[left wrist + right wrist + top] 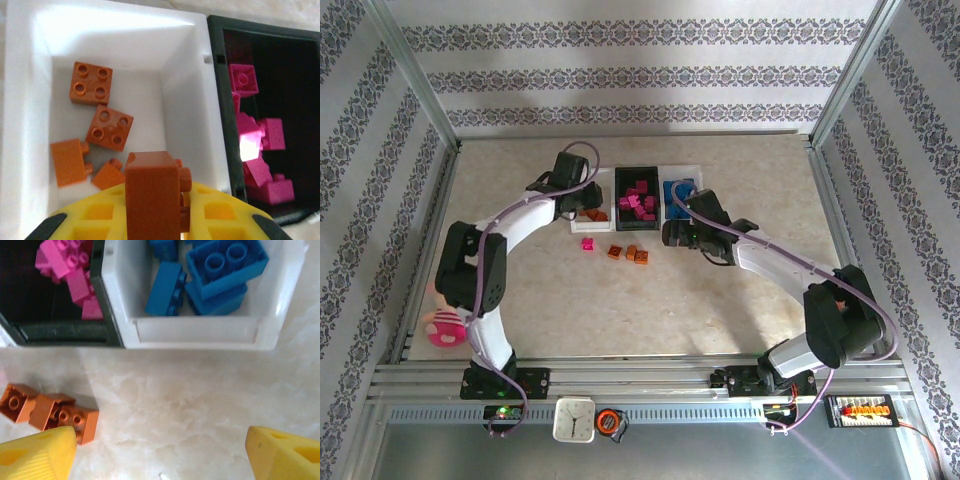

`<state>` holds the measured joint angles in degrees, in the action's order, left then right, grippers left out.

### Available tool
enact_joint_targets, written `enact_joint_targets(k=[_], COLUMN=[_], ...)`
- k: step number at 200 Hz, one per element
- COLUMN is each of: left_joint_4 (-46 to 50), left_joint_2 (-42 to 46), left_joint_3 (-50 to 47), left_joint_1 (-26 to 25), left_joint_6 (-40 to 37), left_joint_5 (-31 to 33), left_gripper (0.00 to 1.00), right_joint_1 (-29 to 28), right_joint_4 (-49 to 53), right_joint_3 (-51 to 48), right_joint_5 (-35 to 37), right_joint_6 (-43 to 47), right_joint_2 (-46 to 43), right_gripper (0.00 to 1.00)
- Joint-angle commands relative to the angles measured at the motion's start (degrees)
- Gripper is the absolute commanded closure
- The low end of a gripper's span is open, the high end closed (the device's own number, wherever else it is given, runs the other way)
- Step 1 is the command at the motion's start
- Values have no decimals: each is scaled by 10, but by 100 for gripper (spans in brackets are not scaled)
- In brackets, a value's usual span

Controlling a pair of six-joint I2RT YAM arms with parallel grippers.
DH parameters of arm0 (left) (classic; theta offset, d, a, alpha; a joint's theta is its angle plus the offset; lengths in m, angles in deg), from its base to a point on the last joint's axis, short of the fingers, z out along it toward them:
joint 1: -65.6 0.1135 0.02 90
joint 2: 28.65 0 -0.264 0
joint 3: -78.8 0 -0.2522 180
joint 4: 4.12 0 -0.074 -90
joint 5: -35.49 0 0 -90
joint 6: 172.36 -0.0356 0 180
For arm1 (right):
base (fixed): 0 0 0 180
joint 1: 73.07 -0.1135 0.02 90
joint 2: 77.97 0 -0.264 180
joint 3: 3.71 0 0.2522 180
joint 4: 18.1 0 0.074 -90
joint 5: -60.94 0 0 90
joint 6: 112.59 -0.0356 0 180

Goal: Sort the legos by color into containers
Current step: Place the lego in the container, then pick up the lego from the center of the table.

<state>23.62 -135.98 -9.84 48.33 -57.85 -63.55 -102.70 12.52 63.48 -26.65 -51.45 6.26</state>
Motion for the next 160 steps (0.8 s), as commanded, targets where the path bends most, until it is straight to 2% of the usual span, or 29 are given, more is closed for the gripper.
enact_joint_targets(k=[1, 36, 67, 92, 119, 132, 160], left_joint_4=[27, 36, -2, -46, -100, -122, -137], left_joint_2=[-32, -71, -25, 49, 151, 201, 290], left_joint_3=[54, 102, 77, 8, -111, -172, -274], left_joint_1=[4, 4, 3, 2, 3, 3, 2], left_joint_6=[12, 18, 41, 59, 87, 100, 122], left_joint_5=[-13, -36, -72, -101, -123, -125, -123], left_gripper=[78, 57, 36, 26, 16, 0, 0], right_joint_1=[-15, -44, -67, -83, -99, -105, -111], right_joint_4=[-9, -22, -33, -49, -57, -62, -63], right_joint_3=[-25, -42, -35, -27, -10, 0, 27], right_joint_5=[-10, -26, -41, -51, -53, -55, -50], right_joint_6=[-12, -6, -4, -3, 1, 3, 6], right_joint_2=[-19, -14, 12, 36, 64, 81, 125], right_gripper=[12, 12, 12, 13, 17, 18, 20])
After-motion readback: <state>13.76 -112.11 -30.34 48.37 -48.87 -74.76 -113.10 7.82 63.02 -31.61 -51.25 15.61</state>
